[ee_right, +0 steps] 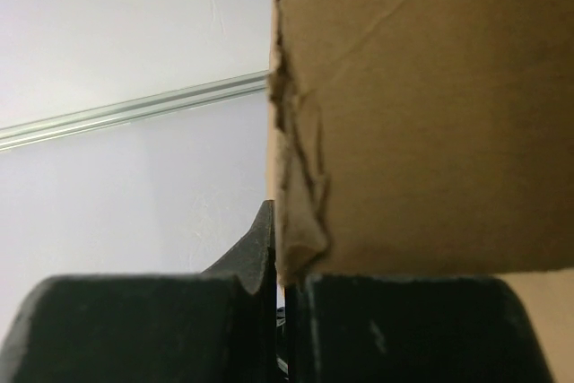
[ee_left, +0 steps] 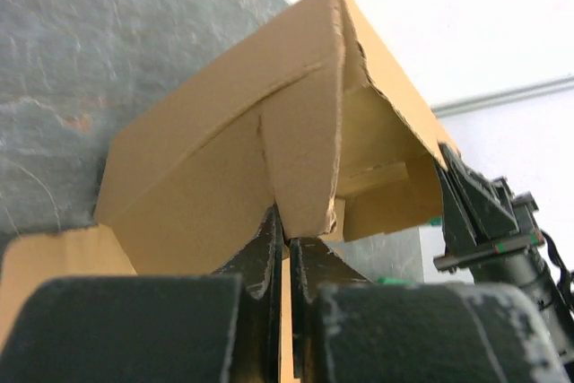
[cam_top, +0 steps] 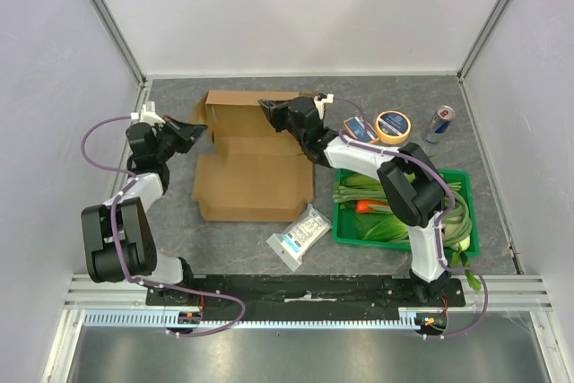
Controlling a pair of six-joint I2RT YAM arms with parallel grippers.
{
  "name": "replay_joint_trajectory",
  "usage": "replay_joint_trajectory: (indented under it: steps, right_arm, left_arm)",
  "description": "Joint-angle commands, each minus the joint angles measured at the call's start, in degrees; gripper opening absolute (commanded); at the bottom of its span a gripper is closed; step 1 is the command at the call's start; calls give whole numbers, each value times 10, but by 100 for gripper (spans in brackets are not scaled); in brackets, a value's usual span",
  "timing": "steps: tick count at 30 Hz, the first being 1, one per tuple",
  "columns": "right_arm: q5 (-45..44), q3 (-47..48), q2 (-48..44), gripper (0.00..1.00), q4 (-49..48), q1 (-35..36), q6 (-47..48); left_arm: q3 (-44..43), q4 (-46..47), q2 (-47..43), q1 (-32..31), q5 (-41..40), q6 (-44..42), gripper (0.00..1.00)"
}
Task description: Fold the paper box
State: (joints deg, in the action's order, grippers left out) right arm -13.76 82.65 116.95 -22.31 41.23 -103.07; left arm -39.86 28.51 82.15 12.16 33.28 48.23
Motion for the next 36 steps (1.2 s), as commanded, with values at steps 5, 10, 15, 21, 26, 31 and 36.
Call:
replay_joint_trajectory:
  steps: [5,10,15,21,26,31,36]
  right_arm:
    - [26,-44,-19,0,18,14,23]
    - [27,-58,-17,0,7,14,30]
    - [22,-67,-22,0,2,14,42]
    - [20,-76,-33,0,-2,12,52]
    - [25,-76,-31,0,-6,11,51]
    - [30,-78,-31,0,-11,8,48]
    - [36,-79,-30,0,-14,3,46]
  left_arm:
    - [51,-10,-54,-26,36,-55,2]
    - [51,-41,-50,-35,14,-81,2]
    - [57,-50,-66,-40,-2,-88,25]
    - [62,-106,-152,-39,-45,-108,73]
    - [67,-166,-276,-35,-129,-135,72]
    - [59,-263,-306,-5,-277,-123,61]
    - [14,-299,-215,14,-337,-107,57]
